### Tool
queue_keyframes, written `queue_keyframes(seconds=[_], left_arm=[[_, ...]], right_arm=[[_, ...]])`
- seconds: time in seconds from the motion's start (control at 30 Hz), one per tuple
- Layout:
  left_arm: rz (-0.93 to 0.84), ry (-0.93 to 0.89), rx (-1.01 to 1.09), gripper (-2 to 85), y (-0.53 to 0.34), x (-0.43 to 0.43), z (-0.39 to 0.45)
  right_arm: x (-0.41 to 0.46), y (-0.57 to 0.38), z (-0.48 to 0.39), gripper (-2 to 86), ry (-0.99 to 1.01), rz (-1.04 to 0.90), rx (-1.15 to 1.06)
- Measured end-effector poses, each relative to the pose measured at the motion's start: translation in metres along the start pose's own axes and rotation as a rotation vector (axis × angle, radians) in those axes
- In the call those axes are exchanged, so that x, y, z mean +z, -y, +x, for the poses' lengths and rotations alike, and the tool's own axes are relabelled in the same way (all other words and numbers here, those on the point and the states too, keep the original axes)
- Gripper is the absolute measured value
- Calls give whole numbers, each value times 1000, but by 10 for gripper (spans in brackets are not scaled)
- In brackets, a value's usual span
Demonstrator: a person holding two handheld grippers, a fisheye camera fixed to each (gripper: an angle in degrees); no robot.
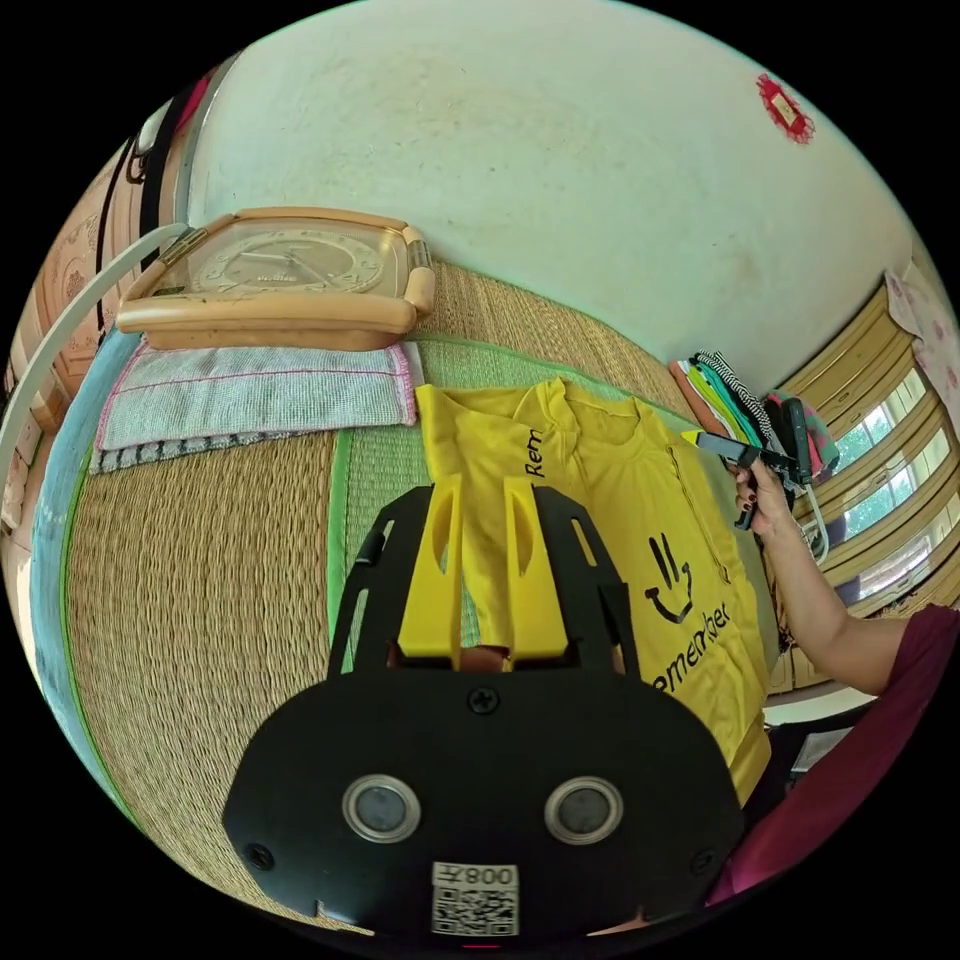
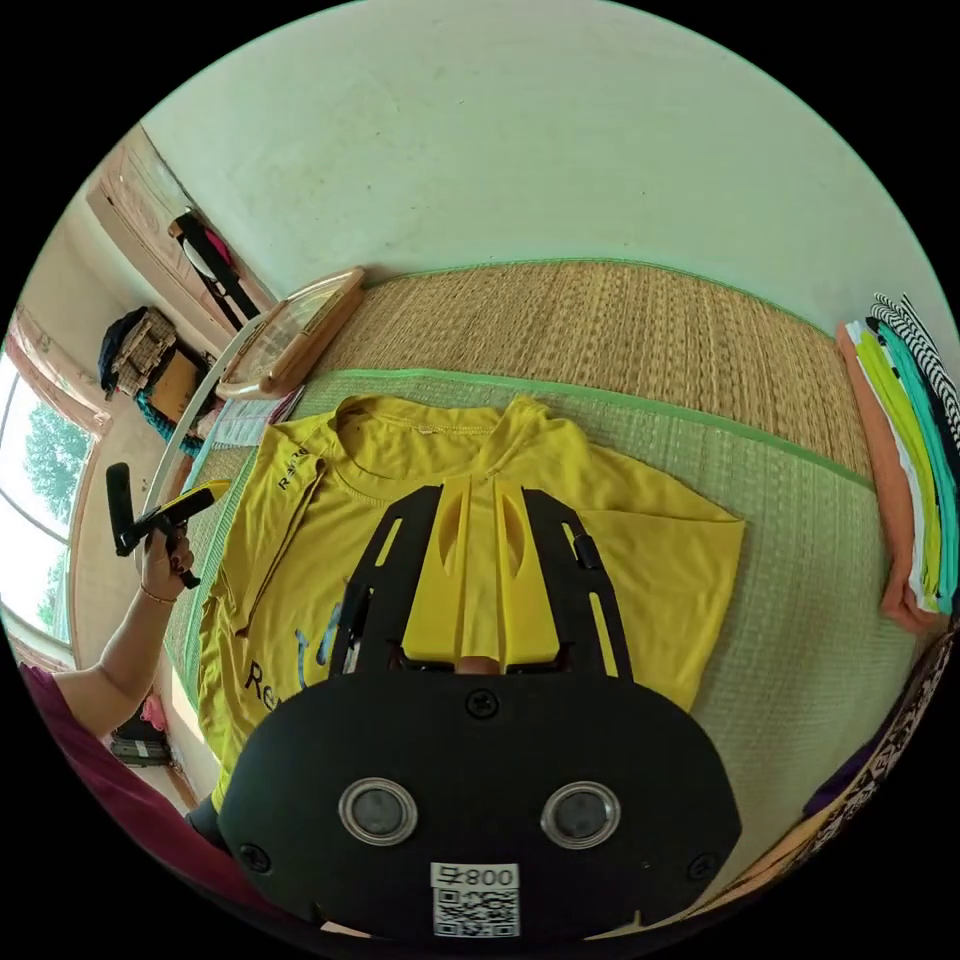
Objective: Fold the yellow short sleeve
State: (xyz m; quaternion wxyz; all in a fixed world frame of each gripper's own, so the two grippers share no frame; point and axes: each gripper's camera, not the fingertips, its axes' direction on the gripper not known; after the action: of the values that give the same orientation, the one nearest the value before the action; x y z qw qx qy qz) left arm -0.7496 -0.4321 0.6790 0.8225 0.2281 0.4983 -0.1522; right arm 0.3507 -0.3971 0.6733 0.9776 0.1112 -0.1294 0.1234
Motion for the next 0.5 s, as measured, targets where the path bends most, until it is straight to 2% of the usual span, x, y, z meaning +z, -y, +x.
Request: queue_keyframes(seconds=[0.13, 0.23, 0.5], left_arm=[[-67, 81, 4, 81, 26, 20, 2], [-113, 116, -7, 66, 37, 35, 6], [-102, 195, -16, 16, 57, 48, 20]], right_arm=[[-23, -10, 61, 74, -117, -3, 169], [-25, -14, 87, 68, -129, -23, 254], [-29, -15, 85, 2, -171, -51, 264]])
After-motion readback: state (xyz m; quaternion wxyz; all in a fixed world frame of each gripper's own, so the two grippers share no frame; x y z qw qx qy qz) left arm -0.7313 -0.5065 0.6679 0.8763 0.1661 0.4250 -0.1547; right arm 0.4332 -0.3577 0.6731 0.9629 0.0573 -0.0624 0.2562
